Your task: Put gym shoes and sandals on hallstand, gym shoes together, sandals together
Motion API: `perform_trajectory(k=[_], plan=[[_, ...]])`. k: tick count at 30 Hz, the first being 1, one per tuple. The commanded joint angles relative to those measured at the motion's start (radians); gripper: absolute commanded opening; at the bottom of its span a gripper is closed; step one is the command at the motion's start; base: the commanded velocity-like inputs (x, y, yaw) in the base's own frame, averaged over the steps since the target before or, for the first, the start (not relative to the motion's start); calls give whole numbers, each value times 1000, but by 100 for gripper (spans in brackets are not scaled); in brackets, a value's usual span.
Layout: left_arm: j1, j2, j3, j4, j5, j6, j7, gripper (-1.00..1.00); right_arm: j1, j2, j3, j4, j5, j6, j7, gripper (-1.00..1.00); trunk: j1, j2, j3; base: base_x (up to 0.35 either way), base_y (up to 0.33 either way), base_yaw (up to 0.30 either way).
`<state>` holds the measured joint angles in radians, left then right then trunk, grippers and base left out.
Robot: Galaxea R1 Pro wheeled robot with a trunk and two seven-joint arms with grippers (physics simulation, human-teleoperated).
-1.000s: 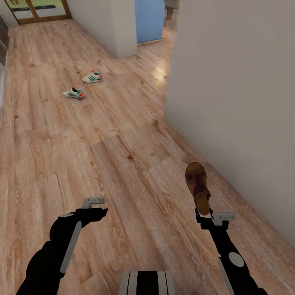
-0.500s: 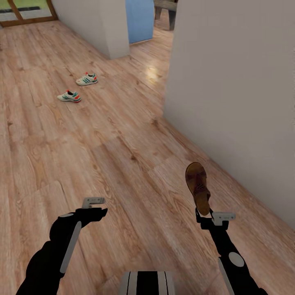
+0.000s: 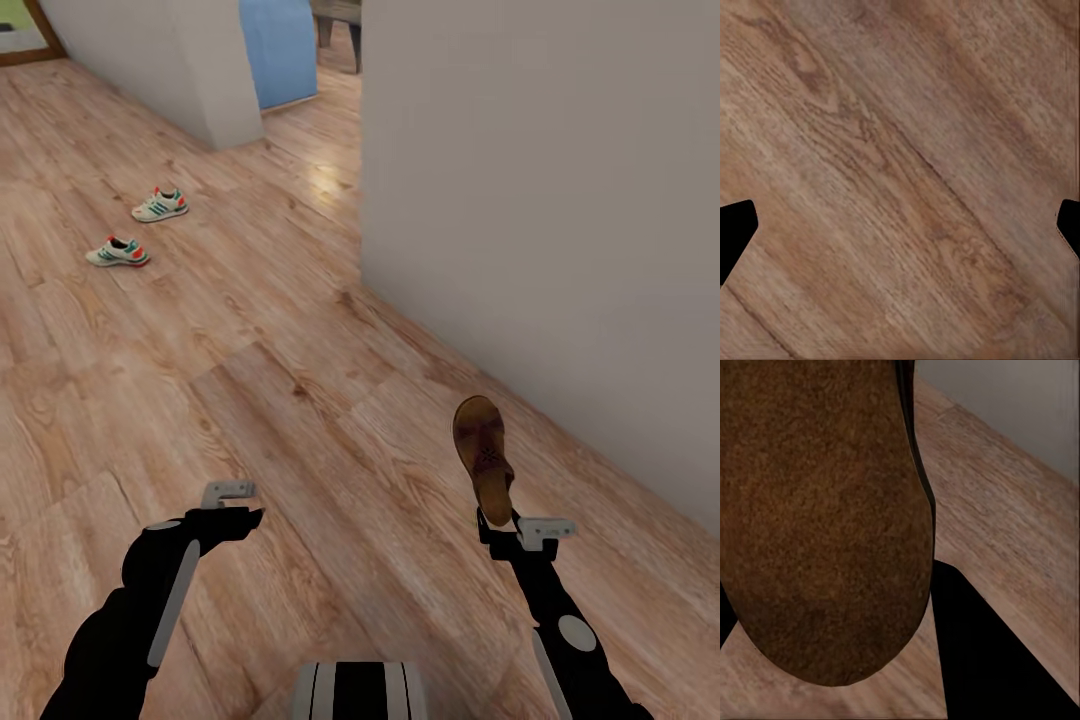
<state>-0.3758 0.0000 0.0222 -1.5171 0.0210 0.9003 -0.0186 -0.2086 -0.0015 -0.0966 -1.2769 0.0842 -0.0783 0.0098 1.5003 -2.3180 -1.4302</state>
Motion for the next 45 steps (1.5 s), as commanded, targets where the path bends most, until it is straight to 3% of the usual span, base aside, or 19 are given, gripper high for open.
perform_trajectory(k=[1, 35, 45], plan=[[0, 0, 0, 0, 0, 0, 0, 100, 0, 0, 0, 0, -5, 0, 1, -100, 0, 0, 0, 0, 1, -285], [0, -1, -5, 0, -2, 0, 1, 100, 0, 0, 0, 2, -6, 0, 1, -100, 0, 0, 0, -2, 0, -279], [0, 0, -5, 0, -2, 0, 0, 100, 0, 0, 0, 2, -6, 0, 1, -100, 0, 0, 3, -213, 0, -263]])
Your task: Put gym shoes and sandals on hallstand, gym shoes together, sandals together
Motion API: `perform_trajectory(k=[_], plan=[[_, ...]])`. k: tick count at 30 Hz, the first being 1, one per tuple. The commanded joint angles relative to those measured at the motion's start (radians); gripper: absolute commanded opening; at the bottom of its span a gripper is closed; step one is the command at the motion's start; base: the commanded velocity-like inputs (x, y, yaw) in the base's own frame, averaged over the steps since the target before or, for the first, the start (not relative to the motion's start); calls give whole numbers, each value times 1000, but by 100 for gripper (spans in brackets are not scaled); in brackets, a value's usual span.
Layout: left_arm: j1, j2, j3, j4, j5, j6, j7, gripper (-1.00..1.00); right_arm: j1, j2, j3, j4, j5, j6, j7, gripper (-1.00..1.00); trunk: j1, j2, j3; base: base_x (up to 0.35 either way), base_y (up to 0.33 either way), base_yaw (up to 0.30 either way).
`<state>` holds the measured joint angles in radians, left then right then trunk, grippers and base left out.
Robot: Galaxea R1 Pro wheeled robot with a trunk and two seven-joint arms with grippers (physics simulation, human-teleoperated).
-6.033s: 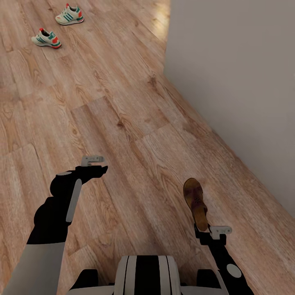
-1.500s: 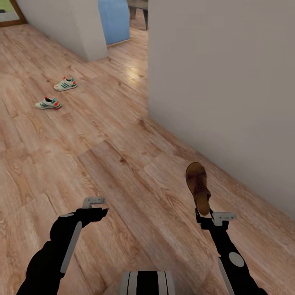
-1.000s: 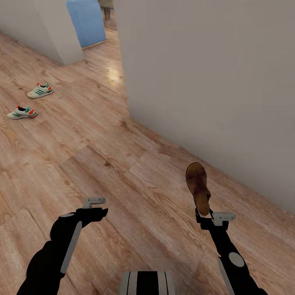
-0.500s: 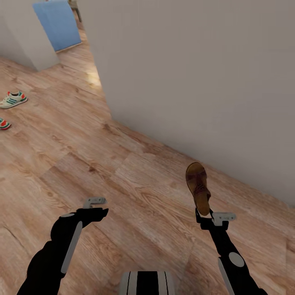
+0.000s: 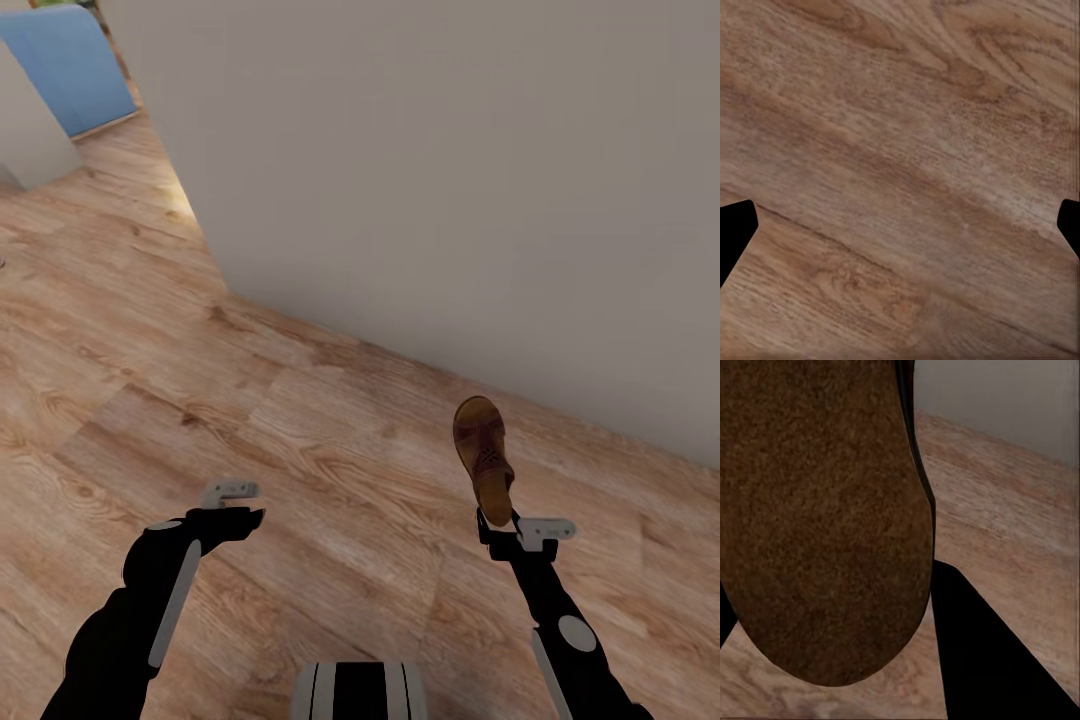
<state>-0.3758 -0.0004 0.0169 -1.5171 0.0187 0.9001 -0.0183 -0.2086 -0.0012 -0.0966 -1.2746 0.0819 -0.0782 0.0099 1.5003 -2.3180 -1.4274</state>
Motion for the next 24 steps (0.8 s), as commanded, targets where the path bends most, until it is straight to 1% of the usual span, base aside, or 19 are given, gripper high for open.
perform_trajectory(k=[1, 9, 18, 24], plan=[[0, 0, 0, 0, 1, 0, 0, 100, 0, 0, 0, 0, -4, 0, 1, -100, 0, 0, 1, -51, 0, -211], [0, 0, 2, 0, 1, 0, 0, 100, 0, 0, 0, 0, -4, 0, 1, -100, 0, 0, 11, -9, 0, -174], [0, 0, 3, 0, 1, 0, 0, 100, 0, 0, 0, 0, -4, 0, 1, -100, 0, 0, 17, 0, 0, -40], [0, 0, 3, 0, 1, 0, 0, 100, 0, 0, 0, 0, -4, 0, 1, -100, 0, 0, 26, 0, 0, -104]])
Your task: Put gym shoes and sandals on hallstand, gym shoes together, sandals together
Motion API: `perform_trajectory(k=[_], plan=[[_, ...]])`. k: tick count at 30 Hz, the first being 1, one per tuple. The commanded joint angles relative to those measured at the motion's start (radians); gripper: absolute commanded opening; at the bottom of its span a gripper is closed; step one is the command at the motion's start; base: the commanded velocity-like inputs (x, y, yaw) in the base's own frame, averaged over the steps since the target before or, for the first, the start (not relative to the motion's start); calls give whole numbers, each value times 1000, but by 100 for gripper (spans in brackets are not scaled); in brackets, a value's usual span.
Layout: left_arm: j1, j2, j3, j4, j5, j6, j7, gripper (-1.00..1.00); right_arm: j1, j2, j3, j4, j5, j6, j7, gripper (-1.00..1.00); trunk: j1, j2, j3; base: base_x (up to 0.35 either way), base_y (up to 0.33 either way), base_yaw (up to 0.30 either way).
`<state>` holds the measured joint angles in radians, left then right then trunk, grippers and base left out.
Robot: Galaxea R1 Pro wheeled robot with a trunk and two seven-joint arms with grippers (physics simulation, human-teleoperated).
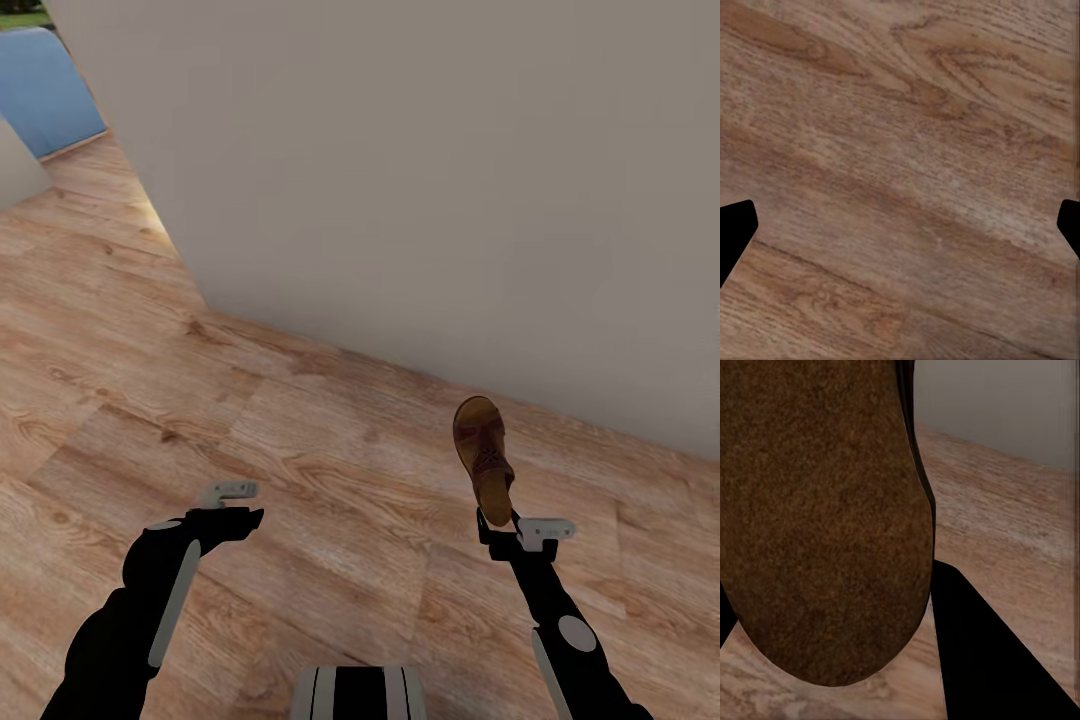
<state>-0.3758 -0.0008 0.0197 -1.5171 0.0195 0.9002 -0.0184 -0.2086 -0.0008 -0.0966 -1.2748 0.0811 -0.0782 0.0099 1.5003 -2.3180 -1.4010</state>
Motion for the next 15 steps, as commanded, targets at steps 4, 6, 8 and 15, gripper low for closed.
perform_trajectory(k=[4, 6, 8, 15], plan=[[0, 1, 0, 0, 0, 0, 0, 100, 0, 0, 0, 0, -4, 0, 1, -100, 0, 0, 6, 0, 0, -171], [0, 1, 0, 0, 0, 0, 0, 100, 0, 0, 0, 0, -4, 0, 1, -100, 0, 0, 9, 0, 0, -191], [0, 0, -1, 0, 0, 0, 0, 100, 0, 0, 0, 0, -4, 0, 1, -100, 0, 0, 12, 0, 0, -203], [0, 0, -1, 0, 0, 0, 0, 100, 0, -1, 0, 0, -3, 0, 1, -100, 0, 0, 22, 0, 0, -217]])
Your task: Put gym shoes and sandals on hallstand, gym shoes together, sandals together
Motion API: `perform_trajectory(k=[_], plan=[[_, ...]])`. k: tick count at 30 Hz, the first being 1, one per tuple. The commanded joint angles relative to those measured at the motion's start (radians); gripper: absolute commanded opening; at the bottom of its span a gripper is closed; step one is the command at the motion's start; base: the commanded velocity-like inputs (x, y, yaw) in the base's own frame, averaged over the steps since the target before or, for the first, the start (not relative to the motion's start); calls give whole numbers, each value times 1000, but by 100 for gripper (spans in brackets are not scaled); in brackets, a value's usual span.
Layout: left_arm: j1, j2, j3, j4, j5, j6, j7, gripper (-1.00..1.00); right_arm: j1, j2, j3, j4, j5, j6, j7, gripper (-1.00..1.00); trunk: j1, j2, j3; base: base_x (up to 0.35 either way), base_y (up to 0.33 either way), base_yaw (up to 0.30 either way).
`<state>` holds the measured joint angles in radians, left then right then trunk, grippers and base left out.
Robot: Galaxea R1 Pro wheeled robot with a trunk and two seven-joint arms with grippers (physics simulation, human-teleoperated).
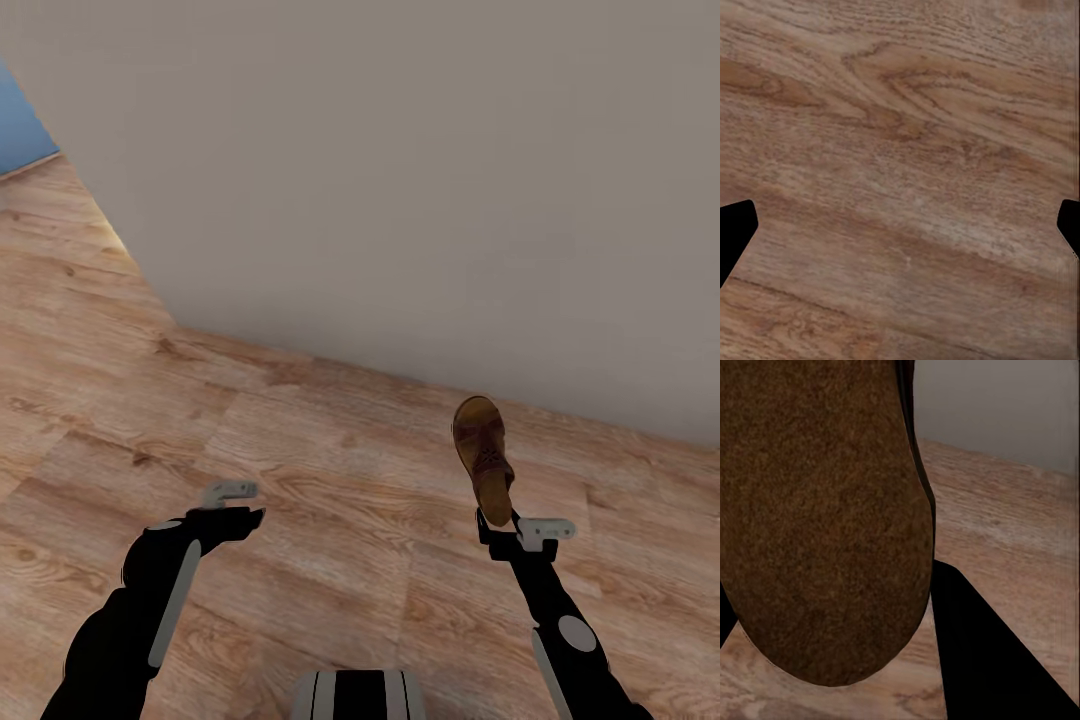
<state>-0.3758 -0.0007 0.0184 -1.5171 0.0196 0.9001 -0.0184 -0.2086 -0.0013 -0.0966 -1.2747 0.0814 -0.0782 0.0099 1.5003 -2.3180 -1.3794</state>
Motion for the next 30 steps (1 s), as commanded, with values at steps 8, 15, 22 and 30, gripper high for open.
perform_trajectory(k=[8, 15, 22, 30], plan=[[0, 1, 1, 0, 0, 0, -1, 100, 0, 0, 0, 0, -4, 0, 1, -100, 0, 0, 11, 0, 0, -222], [0, 1, 1, 0, 0, 0, -2, 100, 0, 0, 0, 0, -3, 0, 1, -100, 0, 0, 21, 116, 123, -222], [0, 1, 0, 0, 0, 0, -2, 100, 0, 0, 0, 0, -4, 0, 1, -100, 0, 0, 30, 244, 245, -222], [1, 1, -1, 0, 0, 0, -2, 100, 0, 0, 0, 0, -4, 0, 1, -100, 0, 0, 41, 249, 229, -222]])
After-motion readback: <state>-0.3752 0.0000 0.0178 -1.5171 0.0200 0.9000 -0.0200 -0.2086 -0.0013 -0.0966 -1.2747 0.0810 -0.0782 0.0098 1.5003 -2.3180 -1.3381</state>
